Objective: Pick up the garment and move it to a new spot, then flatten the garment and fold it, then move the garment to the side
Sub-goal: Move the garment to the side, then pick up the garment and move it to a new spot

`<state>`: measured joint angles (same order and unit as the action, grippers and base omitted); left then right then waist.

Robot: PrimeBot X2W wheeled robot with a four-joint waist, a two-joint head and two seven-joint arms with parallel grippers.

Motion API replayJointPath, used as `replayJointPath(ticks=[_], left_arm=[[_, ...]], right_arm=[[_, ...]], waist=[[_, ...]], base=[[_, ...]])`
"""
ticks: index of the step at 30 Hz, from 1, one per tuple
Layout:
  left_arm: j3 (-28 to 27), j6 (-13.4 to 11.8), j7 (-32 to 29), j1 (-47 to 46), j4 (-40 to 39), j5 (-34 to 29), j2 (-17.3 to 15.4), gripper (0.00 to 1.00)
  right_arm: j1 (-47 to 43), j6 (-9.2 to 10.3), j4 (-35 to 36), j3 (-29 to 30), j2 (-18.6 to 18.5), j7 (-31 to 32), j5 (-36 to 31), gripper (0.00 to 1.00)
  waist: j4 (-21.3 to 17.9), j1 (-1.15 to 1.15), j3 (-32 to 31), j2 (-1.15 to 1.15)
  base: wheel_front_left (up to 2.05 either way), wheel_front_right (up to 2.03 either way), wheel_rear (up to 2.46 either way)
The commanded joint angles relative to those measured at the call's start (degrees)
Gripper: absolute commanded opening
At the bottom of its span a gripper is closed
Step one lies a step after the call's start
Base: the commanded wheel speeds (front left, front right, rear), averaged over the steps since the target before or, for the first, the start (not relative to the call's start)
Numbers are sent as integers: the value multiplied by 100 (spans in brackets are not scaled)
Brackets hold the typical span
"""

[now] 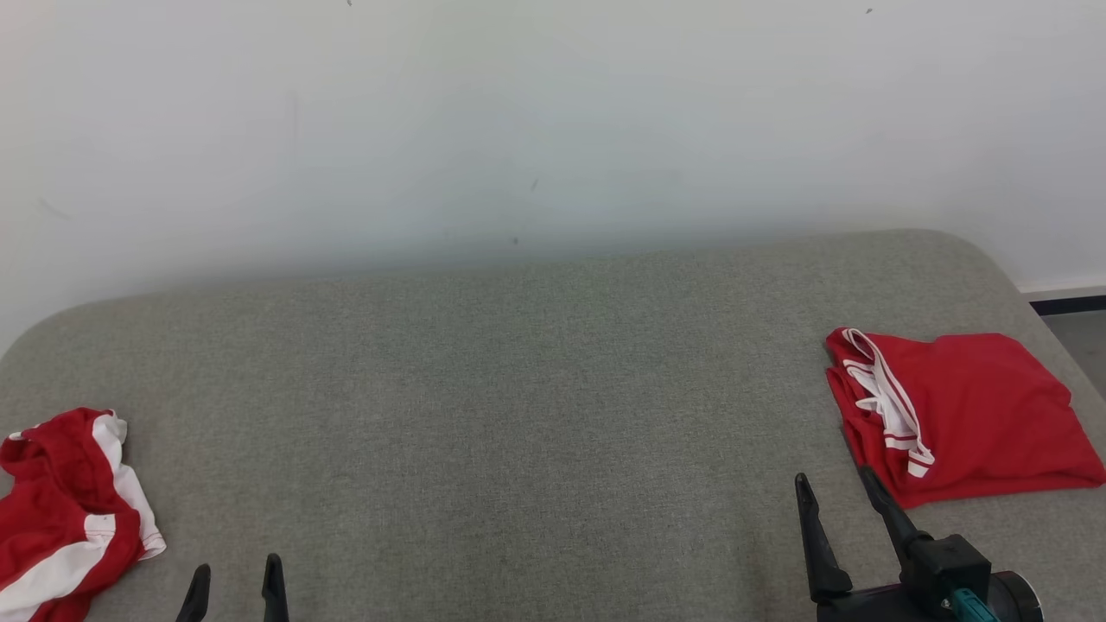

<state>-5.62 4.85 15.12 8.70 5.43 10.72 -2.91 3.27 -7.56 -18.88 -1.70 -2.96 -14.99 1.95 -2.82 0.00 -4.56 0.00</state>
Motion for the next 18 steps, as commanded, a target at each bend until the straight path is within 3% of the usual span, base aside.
replayJointPath(ticks=[1,18], left_arm=[[11,3,2,38,29,43,1,100],[65,16,2,-23,132,23,2,100]], right_arm=[[-68,15,23,11,11,-24,14,100],[-107,15,76,-9,11,-25,93,100]], waist=[[9,0,-3,0],[83,0,35,0]], base=[[0,0,0],[0,0,0]])
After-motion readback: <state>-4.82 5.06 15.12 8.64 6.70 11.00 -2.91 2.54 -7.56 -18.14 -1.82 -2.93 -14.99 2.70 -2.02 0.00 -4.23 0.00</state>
